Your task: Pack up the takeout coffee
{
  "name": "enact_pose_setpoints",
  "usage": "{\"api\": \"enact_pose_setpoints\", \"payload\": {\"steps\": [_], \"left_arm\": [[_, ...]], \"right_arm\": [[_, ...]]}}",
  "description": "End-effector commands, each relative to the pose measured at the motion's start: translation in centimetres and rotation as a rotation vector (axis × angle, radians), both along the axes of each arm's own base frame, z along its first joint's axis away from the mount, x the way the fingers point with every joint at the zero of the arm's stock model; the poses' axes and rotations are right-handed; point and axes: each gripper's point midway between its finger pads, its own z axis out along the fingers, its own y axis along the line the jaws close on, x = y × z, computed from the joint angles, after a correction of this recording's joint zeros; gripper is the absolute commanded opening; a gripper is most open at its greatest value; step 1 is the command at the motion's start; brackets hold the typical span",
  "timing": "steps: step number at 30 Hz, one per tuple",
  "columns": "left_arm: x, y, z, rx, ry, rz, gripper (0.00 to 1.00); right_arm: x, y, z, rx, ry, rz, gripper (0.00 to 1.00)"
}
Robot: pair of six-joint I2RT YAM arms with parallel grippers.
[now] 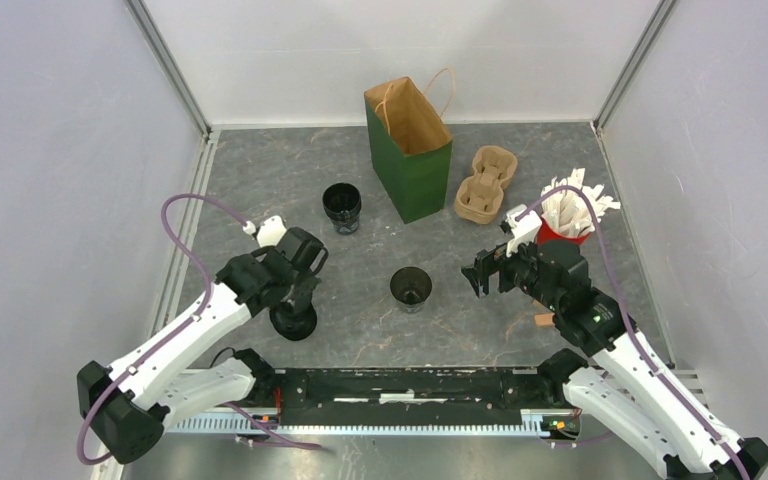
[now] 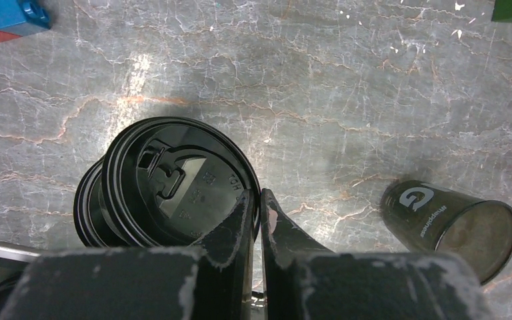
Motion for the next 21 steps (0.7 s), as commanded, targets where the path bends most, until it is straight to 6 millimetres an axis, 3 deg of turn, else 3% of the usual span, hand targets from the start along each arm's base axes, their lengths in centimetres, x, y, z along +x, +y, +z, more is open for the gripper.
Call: {"api": "enact_pose_setpoints", "payload": {"steps": [1, 4, 13, 16, 21], "left_arm": [[0.3, 0.5, 2.0, 0.031, -0.032, -0.032, 0.12], [0.2, 0.0, 3.1, -0.005, -0.055, -0.061, 0.11], [0.5, -2.9, 9.4, -0.249, -0.265, -0.168, 0.12], [0.2, -4.2, 10.6, -0.319, -0.299, -0.221, 0.12], [-0.6, -8.5, 13.2, -0.505, -0.374, -0.43, 0.13]], "right_arm": [[0.2, 0.3, 0.3, 0.018, -0.017, 0.006, 0.98], [0.2, 0.8, 0.8, 0.042, -0.038, 0.026, 0.98], [0.9, 3.8, 3.6, 0.191, -0.163, 0.134, 0.98], [0.9, 5.2, 4.7, 0.244, -0.211, 0.198, 0.98], [-0.6, 7.1, 7.2, 0.399, -0.345, 0.336, 0.98]]}}
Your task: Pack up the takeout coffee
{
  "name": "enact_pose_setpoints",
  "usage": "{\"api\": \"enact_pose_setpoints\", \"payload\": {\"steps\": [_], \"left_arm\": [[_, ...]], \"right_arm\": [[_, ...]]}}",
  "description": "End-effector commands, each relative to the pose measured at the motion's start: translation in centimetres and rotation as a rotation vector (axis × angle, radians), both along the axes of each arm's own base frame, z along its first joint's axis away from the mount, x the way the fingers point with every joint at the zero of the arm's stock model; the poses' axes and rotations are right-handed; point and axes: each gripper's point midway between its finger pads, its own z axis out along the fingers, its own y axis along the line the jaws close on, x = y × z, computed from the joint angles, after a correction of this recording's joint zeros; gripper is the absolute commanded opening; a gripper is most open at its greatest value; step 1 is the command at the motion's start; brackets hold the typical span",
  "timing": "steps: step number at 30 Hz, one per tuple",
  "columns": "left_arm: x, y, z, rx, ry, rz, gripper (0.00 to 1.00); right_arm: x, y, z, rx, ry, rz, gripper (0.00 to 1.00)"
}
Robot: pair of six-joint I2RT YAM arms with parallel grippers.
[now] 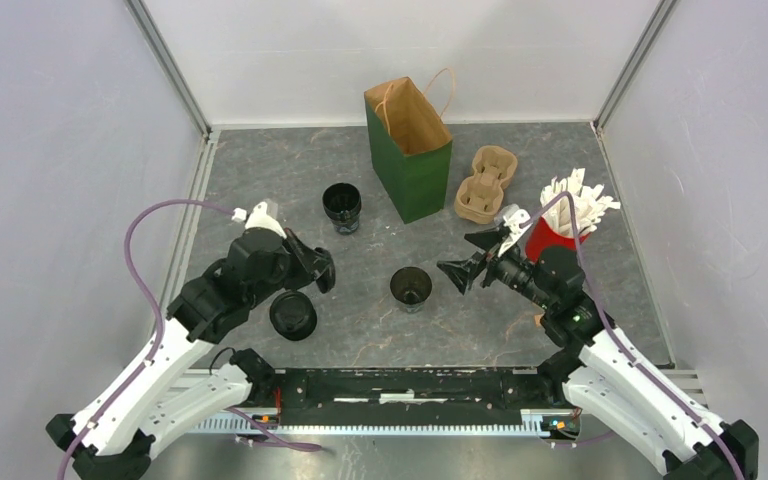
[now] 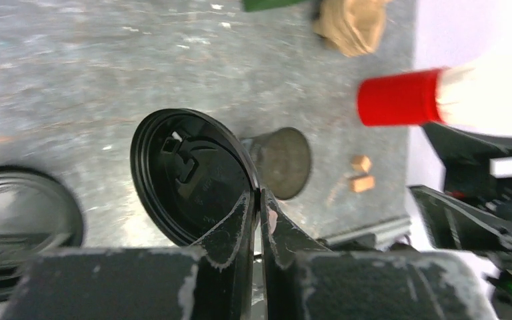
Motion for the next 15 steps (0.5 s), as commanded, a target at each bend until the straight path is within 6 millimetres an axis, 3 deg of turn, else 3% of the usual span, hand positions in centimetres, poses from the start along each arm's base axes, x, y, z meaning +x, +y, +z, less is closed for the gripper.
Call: {"api": "enact_pose_setpoints", "payload": {"steps": [1, 5, 9, 15], "left_arm": [[-0.5, -5.1, 4.3, -0.19, -0.144, -0.261, 0.13], [-2.0, -8.8, 6.2, -0.327, -0.164, -0.463, 0.15], [-3.2, -11.5, 7.4, -0.438, -0.148, -0.62, 0.15], [-3.6, -12.9, 8.1, -0.521, -0.152, -0.689, 0.15]], "right_arm": [[-1.4, 2.0, 5.2, 0.216, -0.21, 0.133, 0.98], [-1.5, 2.3, 6.3, 0.235, -0.363, 0.156, 0.98], [-2.9, 2.1, 6.8, 0.279, -0.568, 0.178, 0.98], [-5.3, 3.2, 6.9, 0.296, -0.712, 0.247, 0.98]]}}
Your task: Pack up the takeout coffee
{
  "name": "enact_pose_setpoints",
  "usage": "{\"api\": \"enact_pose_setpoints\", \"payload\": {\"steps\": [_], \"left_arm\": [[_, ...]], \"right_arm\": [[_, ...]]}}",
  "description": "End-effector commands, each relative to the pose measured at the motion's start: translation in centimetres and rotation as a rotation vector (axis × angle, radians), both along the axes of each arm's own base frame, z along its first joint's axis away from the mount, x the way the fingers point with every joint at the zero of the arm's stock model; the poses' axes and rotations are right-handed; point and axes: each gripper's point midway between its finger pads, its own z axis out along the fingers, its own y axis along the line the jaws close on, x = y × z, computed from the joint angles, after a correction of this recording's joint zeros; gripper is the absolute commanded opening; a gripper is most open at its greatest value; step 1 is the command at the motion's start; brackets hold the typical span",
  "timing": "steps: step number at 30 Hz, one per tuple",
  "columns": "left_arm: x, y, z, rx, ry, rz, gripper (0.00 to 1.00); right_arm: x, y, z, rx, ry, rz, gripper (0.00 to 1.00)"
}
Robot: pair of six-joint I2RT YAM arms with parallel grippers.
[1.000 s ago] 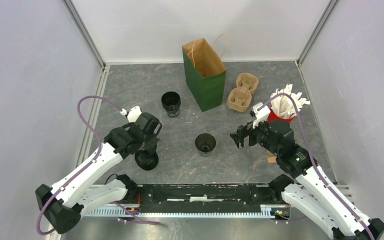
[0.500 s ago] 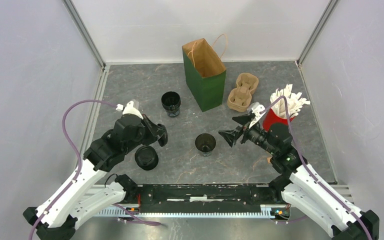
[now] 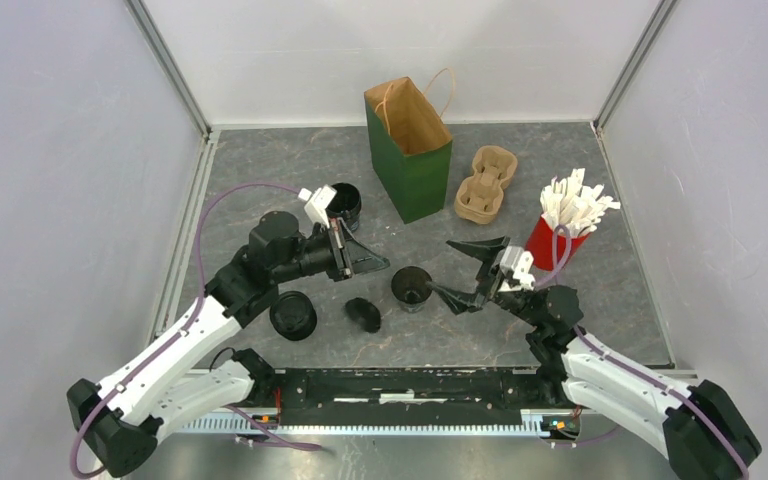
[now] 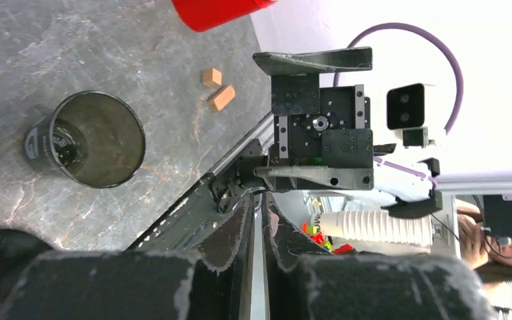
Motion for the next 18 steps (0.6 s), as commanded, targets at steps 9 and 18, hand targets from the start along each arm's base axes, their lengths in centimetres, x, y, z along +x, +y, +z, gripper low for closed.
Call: {"api": "enact_pose_setpoints", "payload": {"steps": [9, 18], "left_arm": [[3.2, 6.4, -9.4, 0.641, 0.075, 0.155, 0.37], [4.4, 10.6, -10.8, 0.87, 0.082, 0.279, 0.73]], "right_arm": [[2.7, -1.1, 0.5, -0.029, 0.027, -0.216, 0.98], [1.4, 1.8, -5.7, -0.211, 0.344, -0.092, 0.98]]}}
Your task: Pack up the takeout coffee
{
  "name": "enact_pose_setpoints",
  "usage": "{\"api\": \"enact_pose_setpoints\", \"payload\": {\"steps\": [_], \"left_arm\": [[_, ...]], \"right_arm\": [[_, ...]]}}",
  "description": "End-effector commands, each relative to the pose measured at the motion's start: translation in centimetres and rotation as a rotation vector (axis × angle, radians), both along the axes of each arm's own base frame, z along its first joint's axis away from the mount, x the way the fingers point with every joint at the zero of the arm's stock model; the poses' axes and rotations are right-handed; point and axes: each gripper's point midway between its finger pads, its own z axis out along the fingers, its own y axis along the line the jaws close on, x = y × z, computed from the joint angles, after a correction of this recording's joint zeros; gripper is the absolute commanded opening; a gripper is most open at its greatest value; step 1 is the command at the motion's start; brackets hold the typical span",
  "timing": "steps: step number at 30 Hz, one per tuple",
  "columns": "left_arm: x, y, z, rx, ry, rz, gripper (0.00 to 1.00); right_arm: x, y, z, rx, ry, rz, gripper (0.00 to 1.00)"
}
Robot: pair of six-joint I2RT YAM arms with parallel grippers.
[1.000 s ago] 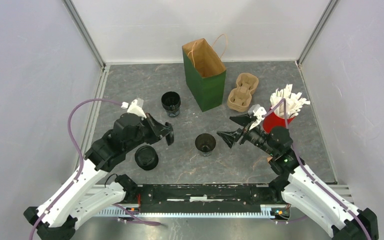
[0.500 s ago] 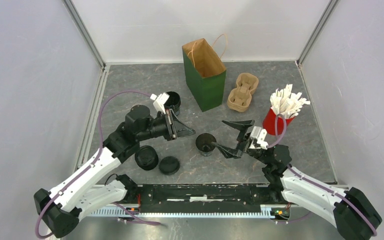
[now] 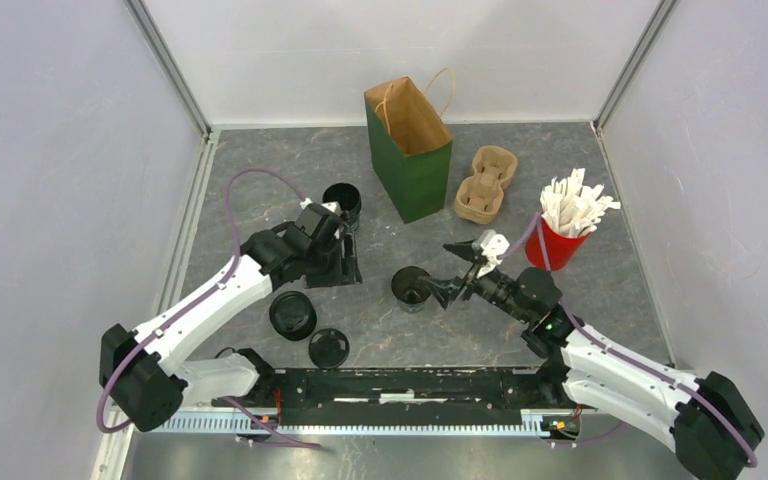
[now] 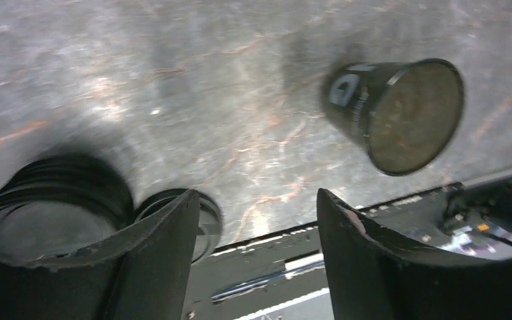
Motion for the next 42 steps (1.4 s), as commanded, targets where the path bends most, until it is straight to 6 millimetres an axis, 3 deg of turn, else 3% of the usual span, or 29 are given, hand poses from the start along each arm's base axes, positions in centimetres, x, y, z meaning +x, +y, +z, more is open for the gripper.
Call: {"api": "enact_pose_setpoints", "payload": {"steps": [1, 6, 7, 12, 16, 19, 23, 30, 42], "left_arm": [[2.1, 4.3, 3.8, 0.165, -0.174, 0.087, 0.74], [3.7, 7.3, 12.2, 0.175, -0.404, 0.212, 0.75], [3.8, 7.6, 13.8, 0.161, -0.445, 0.223, 0.74], [2.7, 9.5, 22.5, 0.021, -0.657, 0.289, 0.72], [1.0, 10.4, 27.5, -0.126, -0.791, 0.307, 0.71], [-0.5, 10.9, 29.9, -0.221, -0.855, 0.304, 0.7], [-1.7, 11.0, 30.9, -0.283, -0.883, 0.285, 0.7], [-2.2, 11.5, 29.3, -0.267, -0.868, 0.281, 0.7], [-2.2, 12.0, 28.2, -0.232, -0.864, 0.293, 0.7]], "right_arm": [[-0.6, 1.3, -2.9, -0.062, 0.192, 0.009, 0.98], [-0.6, 3.4, -3.6, -0.115, 0.268, -0.02, 0.99], [-0.6, 3.9, -3.8, -0.127, 0.285, -0.026, 0.95], [-1.8, 7.5, -4.2, -0.189, 0.311, 0.005, 0.86], [-3.5, 11.1, -4.3, -0.258, 0.294, 0.049, 0.84], [-4.6, 13.6, -5.2, -0.32, 0.288, 0.083, 0.83], [-6.1, 17.1, -7.1, -0.391, 0.297, 0.13, 0.81], [-7.6, 21.6, -11.6, -0.526, 0.337, 0.168, 0.73], [-7.6, 22.2, -15.7, -0.605, 0.352, 0.164, 0.67]]}}
